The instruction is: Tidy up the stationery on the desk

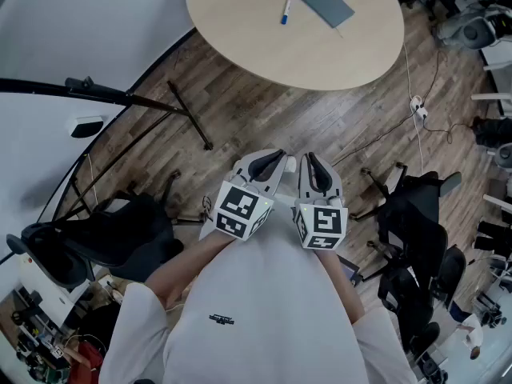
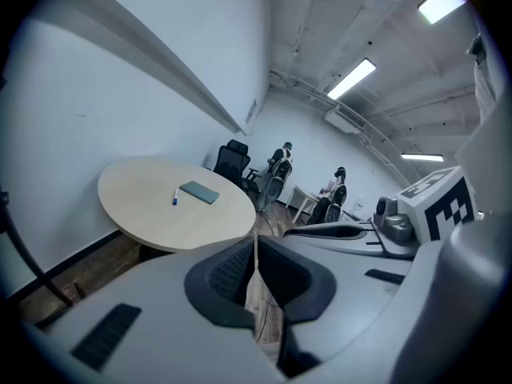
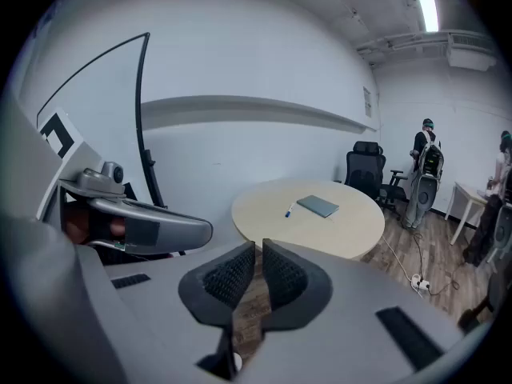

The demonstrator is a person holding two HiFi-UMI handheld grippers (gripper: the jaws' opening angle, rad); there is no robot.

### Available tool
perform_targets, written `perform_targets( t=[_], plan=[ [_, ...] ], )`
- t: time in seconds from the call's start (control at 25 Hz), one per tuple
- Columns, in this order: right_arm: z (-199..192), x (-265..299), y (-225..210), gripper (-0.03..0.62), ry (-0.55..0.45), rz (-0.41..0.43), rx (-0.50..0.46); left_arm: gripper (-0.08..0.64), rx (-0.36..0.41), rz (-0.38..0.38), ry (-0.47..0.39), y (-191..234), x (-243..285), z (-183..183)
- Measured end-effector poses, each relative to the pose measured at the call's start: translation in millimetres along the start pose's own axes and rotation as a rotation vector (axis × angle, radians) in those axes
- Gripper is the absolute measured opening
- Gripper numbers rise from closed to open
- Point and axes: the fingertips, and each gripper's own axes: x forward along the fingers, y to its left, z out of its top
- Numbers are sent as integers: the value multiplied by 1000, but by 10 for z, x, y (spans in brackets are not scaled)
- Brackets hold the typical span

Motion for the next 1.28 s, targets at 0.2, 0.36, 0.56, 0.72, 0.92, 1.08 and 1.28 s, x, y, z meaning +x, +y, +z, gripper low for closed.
perform_targets(
  t=[0.2, 0.36, 0.56, 0.72, 0.92, 1.08, 1.28],
  plan=[
    [15, -235, -240, 55, -15, -5, -14, 31, 7, 4, 18, -266, 90, -62],
    [61, -406, -611, 55, -55, -10, 44, 31, 59, -6, 27, -546, 313, 11],
    [129, -459, -1111, 55, -87, 16, 64, 30, 88, 12, 0, -910, 722, 235],
    [140, -460, -1403, 56, -104, 67, 66, 30, 86, 69, -21, -1071, 964, 316],
    [66, -478, -1767, 55, -100, 119, 76, 30, 60, 133, -33, -1294, 1214, 303],
    [120, -378, -2003, 55, -97, 145, 104, 31, 68, 182, -16, -1228, 1408, 392],
    [259, -47, -2014, 55, -92, 169, 108, 30, 22, 209, -22, -916, 1603, 490]
  ],
)
